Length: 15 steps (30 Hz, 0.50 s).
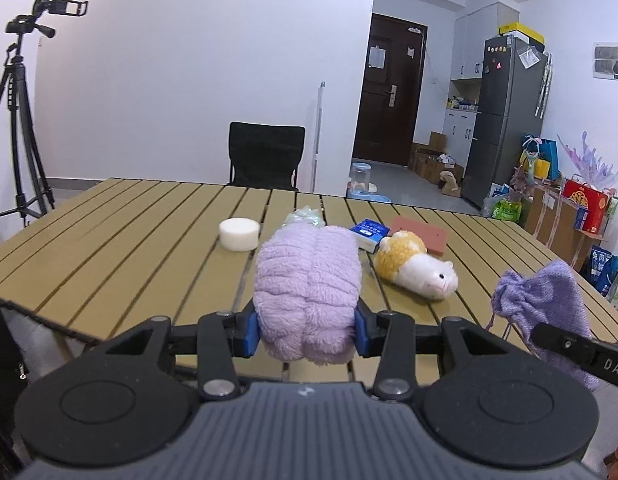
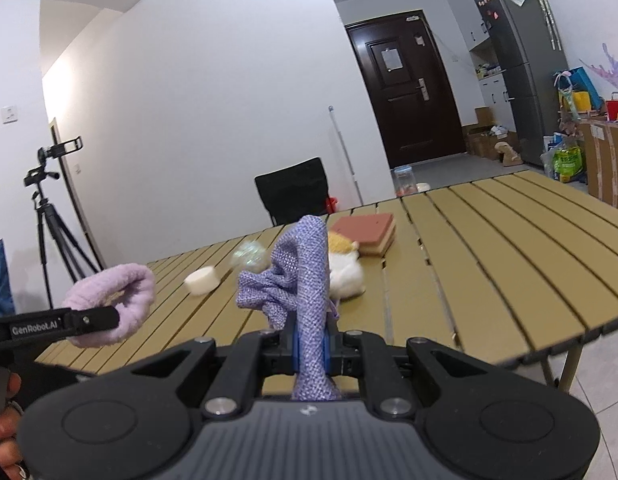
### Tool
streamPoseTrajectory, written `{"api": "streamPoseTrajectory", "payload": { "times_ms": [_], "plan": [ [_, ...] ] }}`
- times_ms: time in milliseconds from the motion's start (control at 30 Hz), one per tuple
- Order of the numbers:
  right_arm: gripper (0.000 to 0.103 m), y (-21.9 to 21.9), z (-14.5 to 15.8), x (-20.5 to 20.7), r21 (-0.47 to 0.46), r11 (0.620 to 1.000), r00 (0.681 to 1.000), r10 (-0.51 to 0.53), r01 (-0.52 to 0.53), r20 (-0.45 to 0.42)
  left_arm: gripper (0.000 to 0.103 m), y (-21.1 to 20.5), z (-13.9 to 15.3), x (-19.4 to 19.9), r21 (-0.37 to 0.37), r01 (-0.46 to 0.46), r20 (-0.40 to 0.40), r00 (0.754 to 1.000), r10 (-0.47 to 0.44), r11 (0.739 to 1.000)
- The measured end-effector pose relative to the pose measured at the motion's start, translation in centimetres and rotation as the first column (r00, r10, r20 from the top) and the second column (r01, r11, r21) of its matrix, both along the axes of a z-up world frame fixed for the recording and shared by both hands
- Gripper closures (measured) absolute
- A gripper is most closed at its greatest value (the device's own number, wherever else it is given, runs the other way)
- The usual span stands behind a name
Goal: Collect trash
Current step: 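Lift both held items off the table and carry them over the black bin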
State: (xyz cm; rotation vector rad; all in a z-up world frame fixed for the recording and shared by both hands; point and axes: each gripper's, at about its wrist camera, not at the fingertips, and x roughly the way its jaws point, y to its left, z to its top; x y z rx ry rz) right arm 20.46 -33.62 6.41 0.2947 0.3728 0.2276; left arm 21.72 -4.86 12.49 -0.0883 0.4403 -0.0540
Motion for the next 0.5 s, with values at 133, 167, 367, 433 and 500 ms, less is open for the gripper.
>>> {"api": "streamPoseTrajectory", "payload": {
  "times_ms": [133, 167, 367, 433, 500],
  "plan": [
    [0.093, 1.0, -0.6, -1.9, -0.012, 1.000, 1.000, 0.021, -0.022, -0.017, 0.060, 0.8, -0.2, -2.2, 0.010, -0.006, -0.009, 1.000, 0.006, 1.000],
    [0.093, 1.2, -0.8, -2.2, -0.015, 1.000, 0.999, 0.026, -0.026, -0.024, 0.060, 1.0, -0.3, -2.7, 0.010, -0.007, -0.012, 1.000, 0.007, 1.000],
    [0.093, 2.7, -2.9, -4.8, -0.021, 0.999, 0.995, 0.043, -0.045, -0.086, 0.060, 1.9, -1.7, -5.3, 0.012, 0.000, -0.045, 0.999, 0.001, 1.000],
    [0.093, 3.2, -3.8, -5.3, -0.026, 0.998, 0.992, 0.050, -0.054, -0.117, 0.060, 2.1, -2.5, -6.1, 0.014, 0.001, -0.064, 0.998, 0.000, 1.000],
    [0.093, 3.7, -4.5, -5.9, -0.032, 0.998, 0.988, 0.056, -0.062, -0.142, 0.060, 2.4, -3.3, -6.9, 0.019, 0.000, -0.089, 0.996, 0.002, 1.000]
  ]
}}
